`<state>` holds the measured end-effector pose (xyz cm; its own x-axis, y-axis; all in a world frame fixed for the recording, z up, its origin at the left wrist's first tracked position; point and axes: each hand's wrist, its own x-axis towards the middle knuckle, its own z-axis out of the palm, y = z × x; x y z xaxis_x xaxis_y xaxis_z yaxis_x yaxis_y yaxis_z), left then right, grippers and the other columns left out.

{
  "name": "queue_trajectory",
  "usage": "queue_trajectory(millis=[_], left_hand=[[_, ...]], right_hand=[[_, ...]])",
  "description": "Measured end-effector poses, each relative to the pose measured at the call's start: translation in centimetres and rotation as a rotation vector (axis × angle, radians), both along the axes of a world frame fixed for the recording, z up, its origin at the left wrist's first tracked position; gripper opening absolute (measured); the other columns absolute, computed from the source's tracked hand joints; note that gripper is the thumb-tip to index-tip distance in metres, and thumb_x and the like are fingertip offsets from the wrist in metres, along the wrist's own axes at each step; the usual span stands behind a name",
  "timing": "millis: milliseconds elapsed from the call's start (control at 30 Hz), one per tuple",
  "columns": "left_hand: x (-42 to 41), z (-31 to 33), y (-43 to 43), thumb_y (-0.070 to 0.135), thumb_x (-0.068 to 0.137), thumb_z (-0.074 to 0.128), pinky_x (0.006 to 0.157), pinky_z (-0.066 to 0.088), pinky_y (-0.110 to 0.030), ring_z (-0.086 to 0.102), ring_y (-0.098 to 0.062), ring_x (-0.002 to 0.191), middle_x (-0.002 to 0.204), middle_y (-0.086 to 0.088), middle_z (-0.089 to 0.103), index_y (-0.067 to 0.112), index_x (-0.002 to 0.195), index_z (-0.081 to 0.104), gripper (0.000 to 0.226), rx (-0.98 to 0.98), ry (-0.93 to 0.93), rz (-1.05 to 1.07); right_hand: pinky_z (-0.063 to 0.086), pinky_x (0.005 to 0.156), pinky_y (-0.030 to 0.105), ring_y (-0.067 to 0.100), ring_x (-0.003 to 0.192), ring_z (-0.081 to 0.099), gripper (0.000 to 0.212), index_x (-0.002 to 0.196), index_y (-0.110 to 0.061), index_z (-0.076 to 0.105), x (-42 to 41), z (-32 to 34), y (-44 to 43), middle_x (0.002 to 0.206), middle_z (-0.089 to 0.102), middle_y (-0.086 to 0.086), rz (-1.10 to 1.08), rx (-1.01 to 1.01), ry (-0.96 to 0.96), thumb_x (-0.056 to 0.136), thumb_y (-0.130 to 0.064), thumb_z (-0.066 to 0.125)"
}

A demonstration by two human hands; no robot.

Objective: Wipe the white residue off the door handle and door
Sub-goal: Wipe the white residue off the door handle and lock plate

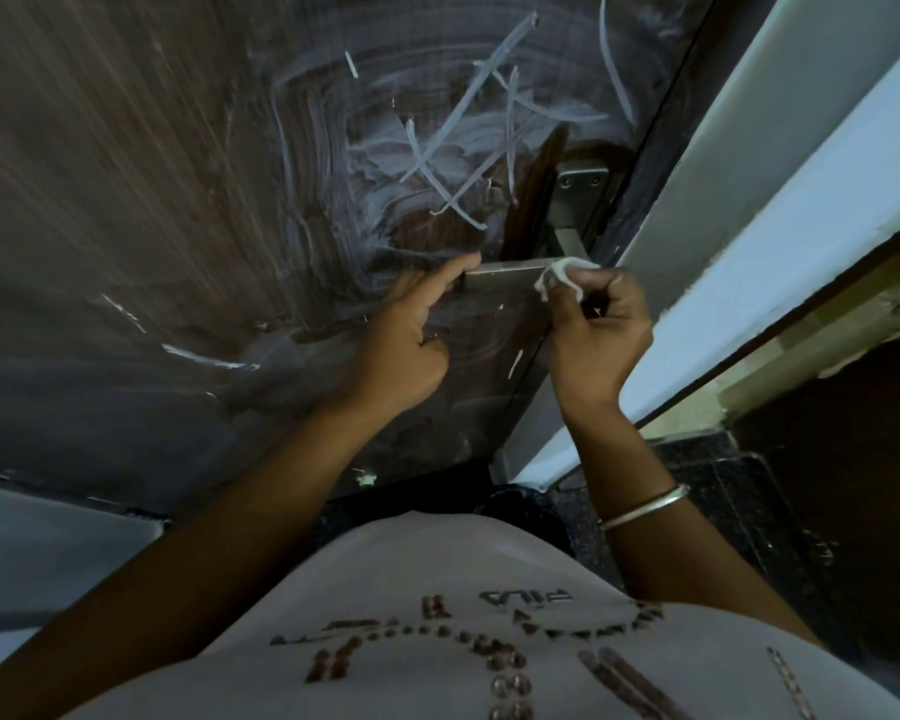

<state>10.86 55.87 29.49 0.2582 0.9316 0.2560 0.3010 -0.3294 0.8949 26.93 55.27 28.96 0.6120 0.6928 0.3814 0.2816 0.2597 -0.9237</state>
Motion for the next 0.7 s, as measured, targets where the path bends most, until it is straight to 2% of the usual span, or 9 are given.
queue_trajectory(millis=[100,167,267,367,433,533,600,700], left_hand=[[0.1,-0.1,0.1,-0.013,0.067,0.045,0.097,0.041,-0.021,0.046,0.011,0.109,0.113,0.015,0.044,0.037,0.127,0.044,0.078,-0.010,-0.007,0.006],[0.2,-0.2,0.1,-0.017,0.068,0.045,0.100,0.040,-0.017,0.046,0.012,0.109,0.114,0.012,0.045,0.036,0.128,0.045,0.080,-0.016,-0.007,0.013],[0.1,-0.3,0.0,-0.017,0.068,0.044,0.091,0.040,-0.007,0.044,0.013,0.111,0.117,0.008,0.045,0.041,0.127,0.043,0.083,-0.017,0.008,0.012],[-0.1,-0.3,0.0,-0.018,0.068,0.043,0.084,0.040,-0.005,0.043,0.007,0.111,0.119,0.003,0.044,0.049,0.124,0.039,0.087,-0.024,0.032,0.013],[-0.1,-0.3,0.0,-0.018,0.069,0.042,0.082,0.040,-0.005,0.045,0.002,0.111,0.119,0.001,0.045,0.046,0.125,0.040,0.085,-0.015,0.038,0.016],[0.1,-0.3,0.1,-0.018,0.070,0.043,0.097,0.041,-0.014,0.045,-0.005,0.118,0.125,-0.003,0.046,0.036,0.130,0.043,0.081,-0.009,0.036,0.021],[0.1,-0.2,0.1,-0.018,0.071,0.044,0.102,0.040,-0.019,0.045,-0.001,0.118,0.126,-0.003,0.046,0.035,0.131,0.043,0.080,-0.016,0.019,0.009],[0.0,-0.3,0.1,-0.017,0.070,0.043,0.098,0.039,-0.013,0.043,0.010,0.114,0.121,0.002,0.046,0.040,0.129,0.042,0.082,-0.007,0.018,0.008]], right_hand=[[0.054,0.075,0.030,0.022,0.081,0.063,0.015,0.081,-0.016,0.065,-0.7,-0.4,-0.3,0.087,0.066,0.015,0.051,-0.046,0.007,0.081,-0.002,0.070],[0.054,0.075,0.025,0.019,0.082,0.064,0.015,0.082,-0.018,0.066,-0.9,-0.2,-0.3,0.089,0.065,0.014,0.070,-0.049,-0.009,0.081,-0.004,0.071],[0.052,0.073,0.017,0.016,0.080,0.064,0.014,0.082,-0.018,0.067,-0.2,0.1,-0.2,0.088,0.066,0.012,0.024,-0.033,-0.006,0.080,-0.005,0.072],[0.054,0.075,0.021,0.019,0.081,0.065,0.008,0.083,-0.010,0.069,0.5,-0.1,-0.1,0.089,0.068,0.017,-0.022,-0.055,0.033,0.080,-0.003,0.070],[0.054,0.076,0.022,0.019,0.082,0.065,0.008,0.084,-0.012,0.070,0.5,-0.1,-0.2,0.090,0.068,0.017,-0.024,-0.090,0.048,0.080,-0.005,0.070],[0.056,0.078,0.025,0.016,0.083,0.067,0.017,0.084,-0.026,0.070,0.2,0.1,-0.4,0.091,0.070,0.010,-0.008,-0.108,0.028,0.079,-0.010,0.072],[0.056,0.076,0.021,0.014,0.083,0.067,0.020,0.088,-0.029,0.070,0.4,0.5,-0.4,0.091,0.069,0.007,-0.012,-0.085,0.011,0.079,-0.010,0.072],[0.055,0.073,0.017,0.017,0.084,0.067,0.016,0.089,-0.022,0.071,1.1,0.7,-0.1,0.092,0.069,0.008,-0.056,-0.096,0.061,0.080,-0.009,0.070]])
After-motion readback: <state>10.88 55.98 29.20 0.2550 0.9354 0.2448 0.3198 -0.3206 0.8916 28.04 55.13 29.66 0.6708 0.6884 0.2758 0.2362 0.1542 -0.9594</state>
